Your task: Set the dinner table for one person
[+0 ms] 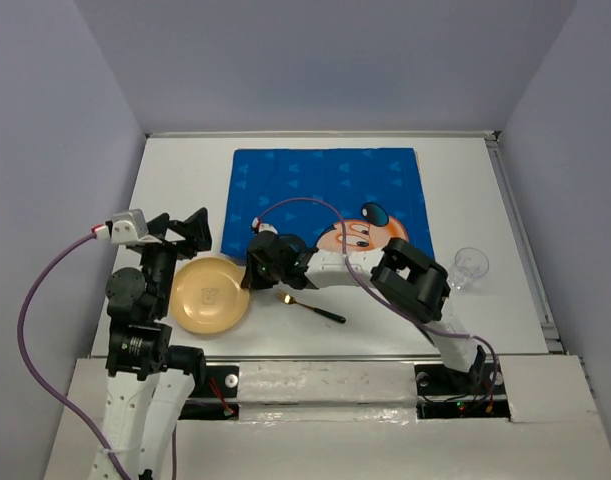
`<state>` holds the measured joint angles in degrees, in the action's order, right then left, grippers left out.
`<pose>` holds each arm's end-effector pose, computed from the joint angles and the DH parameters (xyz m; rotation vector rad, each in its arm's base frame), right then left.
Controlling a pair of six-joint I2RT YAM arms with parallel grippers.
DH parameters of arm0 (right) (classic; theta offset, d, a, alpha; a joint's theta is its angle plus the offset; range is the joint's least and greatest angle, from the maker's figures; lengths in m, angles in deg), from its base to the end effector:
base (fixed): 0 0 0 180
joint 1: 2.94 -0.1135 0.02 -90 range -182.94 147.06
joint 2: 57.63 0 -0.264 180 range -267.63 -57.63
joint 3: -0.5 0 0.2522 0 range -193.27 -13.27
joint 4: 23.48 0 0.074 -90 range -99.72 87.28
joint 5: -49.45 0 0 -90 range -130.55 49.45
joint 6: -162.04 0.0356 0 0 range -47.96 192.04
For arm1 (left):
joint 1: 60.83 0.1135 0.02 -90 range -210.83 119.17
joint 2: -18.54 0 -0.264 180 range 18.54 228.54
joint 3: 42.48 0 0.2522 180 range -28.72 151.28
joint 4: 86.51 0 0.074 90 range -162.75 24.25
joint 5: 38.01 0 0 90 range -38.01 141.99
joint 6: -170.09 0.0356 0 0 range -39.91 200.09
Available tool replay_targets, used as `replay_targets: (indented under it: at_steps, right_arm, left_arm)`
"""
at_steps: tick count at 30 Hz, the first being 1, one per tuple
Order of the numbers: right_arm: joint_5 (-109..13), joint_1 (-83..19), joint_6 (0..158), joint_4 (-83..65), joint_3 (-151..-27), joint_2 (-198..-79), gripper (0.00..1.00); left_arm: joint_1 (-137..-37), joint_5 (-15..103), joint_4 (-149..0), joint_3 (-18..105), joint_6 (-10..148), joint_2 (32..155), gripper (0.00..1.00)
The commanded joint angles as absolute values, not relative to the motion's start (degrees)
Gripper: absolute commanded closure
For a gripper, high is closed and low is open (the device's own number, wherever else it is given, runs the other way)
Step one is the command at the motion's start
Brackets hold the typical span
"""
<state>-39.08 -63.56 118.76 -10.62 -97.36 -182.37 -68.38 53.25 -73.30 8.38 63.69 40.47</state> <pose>0.2361 0.4175 0.1464 -0.2819 2.4347 0.9076 0.1005 -0.0125 0.3638 -0.1195 1.2987 -0.3432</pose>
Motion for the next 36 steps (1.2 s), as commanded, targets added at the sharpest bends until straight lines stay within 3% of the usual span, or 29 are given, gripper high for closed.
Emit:
replay_targets:
  at_steps: [1,6,9,13,17,23,29,36]
  right_arm:
    - [-43.62,-65.78,118.71,-10.42,-100.8,-181.9,1.0]
    - [-43.46,-68.85,114.5,-6.93,-106.07,-179.89,1.0]
    - [-36.62,-68.86,110.11,-4.98,-108.71,-177.78,1.0]
    - [-34.13,-59.65,109.29,-3.83,-108.29,-172.25,1.0]
    - [-35.72,-49.02,109.48,-6.46,-99.33,-165.04,1.0]
    - [-46.87,-31.54,110.44,-7.78,-90.71,-161.86,1.0]
    - [-52.59,-23.26,107.81,-6.73,-92.45,-165.81,1.0]
    - [-54.7,-21.4,106.4,-3.32,-95.17,-170.64,1.0]
  left_arm:
    - [-68.65,55.85,-74.6,9.07,65.5,39.37,0.01]
    - [-69.09,62.53,-73.45,10.91,65.68,36.56,0.01]
    - [-69.53,65.17,-73.36,12.67,65.85,36.38,0.01]
    - [-70.24,65.53,-73.98,11.98,65.94,35.86,0.01]
    - [-70.67,62.11,-74.07,8.9,65.5,35.51,0.01]
    - [-74.1,59.03,-74.06,8.37,65.68,34.36,0.01]
    - [-75.6,57.44,-74.5,8.02,65.85,34.36,0.01]
    - [-76.04,57.0,-74.59,7.93,65.59,34.19,0.01]
